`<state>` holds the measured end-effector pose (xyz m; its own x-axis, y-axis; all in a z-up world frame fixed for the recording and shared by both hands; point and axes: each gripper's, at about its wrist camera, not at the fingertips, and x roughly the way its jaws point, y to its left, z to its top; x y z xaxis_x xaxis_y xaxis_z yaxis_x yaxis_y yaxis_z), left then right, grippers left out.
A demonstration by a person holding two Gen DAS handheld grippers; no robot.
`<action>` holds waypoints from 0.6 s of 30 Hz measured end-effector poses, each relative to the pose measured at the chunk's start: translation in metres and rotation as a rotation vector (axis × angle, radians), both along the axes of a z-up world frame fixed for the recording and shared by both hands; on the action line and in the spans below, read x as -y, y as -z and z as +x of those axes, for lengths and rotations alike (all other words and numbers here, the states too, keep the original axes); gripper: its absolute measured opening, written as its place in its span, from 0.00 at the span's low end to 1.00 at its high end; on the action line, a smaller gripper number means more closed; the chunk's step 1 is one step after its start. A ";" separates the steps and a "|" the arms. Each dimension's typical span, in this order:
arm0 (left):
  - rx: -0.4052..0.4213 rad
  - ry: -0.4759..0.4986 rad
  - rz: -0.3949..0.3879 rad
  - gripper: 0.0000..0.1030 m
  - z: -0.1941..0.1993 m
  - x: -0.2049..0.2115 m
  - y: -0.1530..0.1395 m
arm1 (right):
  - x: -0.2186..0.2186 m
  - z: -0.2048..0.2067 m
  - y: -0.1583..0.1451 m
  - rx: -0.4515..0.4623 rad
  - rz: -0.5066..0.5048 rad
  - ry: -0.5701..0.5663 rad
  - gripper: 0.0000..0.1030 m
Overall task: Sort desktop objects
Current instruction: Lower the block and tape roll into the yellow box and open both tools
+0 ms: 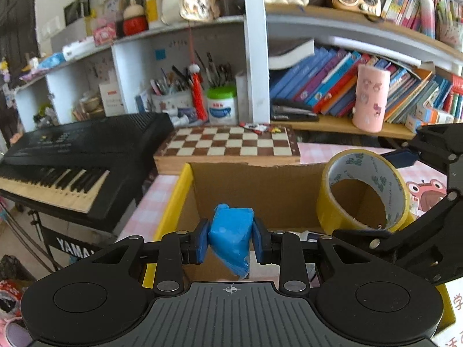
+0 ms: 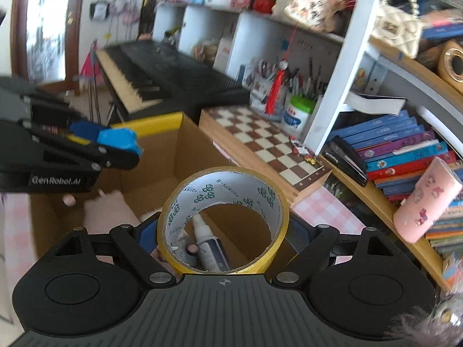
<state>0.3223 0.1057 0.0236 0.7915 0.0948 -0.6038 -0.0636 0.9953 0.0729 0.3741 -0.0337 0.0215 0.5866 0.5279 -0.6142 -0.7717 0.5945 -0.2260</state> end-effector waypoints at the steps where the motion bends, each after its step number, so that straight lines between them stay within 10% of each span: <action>1: -0.012 0.009 -0.018 0.29 0.005 -0.001 0.000 | -0.002 0.003 0.003 0.006 -0.023 -0.015 0.82; 18: -0.149 0.091 0.053 0.32 0.045 0.011 0.021 | -0.022 0.029 0.037 -0.051 -0.213 -0.154 0.83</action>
